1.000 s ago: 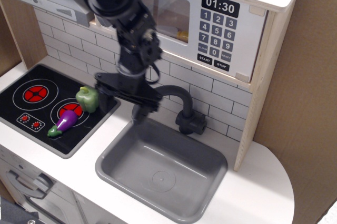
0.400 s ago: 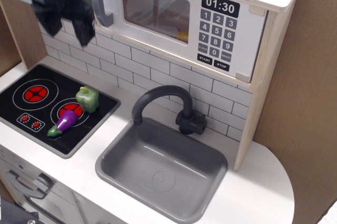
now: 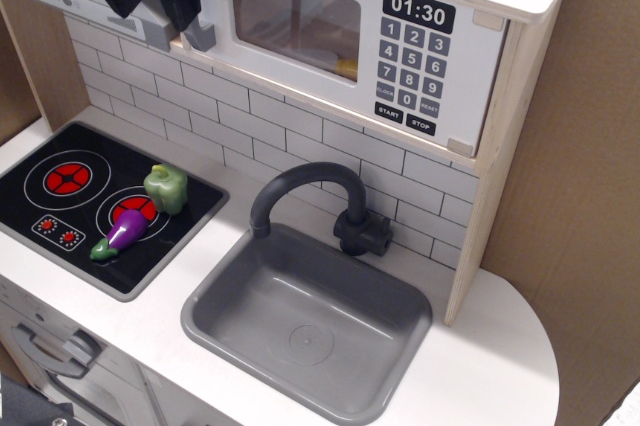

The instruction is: Open microwave

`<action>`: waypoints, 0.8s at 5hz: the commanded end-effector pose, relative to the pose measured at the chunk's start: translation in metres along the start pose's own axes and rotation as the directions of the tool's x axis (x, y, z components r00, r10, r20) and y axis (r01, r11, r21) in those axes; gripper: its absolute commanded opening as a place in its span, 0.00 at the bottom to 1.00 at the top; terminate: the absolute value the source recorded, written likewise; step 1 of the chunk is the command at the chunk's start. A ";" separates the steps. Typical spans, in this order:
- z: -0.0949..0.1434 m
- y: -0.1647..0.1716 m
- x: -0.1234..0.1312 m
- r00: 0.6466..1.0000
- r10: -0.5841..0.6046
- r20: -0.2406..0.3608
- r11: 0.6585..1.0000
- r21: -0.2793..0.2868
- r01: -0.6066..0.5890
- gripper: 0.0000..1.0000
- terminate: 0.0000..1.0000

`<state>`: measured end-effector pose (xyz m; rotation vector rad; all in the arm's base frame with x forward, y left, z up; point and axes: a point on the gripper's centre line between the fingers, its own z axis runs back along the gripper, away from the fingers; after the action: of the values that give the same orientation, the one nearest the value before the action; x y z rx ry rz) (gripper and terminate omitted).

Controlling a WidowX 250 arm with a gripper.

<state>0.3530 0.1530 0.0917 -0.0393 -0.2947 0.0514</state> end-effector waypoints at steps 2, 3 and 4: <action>0.004 -0.001 0.036 0.993 -0.030 0.115 0.999 0.042 0.026 1.00 0.00; 0.003 0.000 0.037 0.992 -0.040 0.119 0.999 0.032 0.036 0.00 0.00; 0.005 -0.002 0.030 0.990 -0.058 0.129 0.997 0.056 0.051 0.00 0.00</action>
<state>0.3761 0.1497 0.0866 0.0025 -0.3812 0.0160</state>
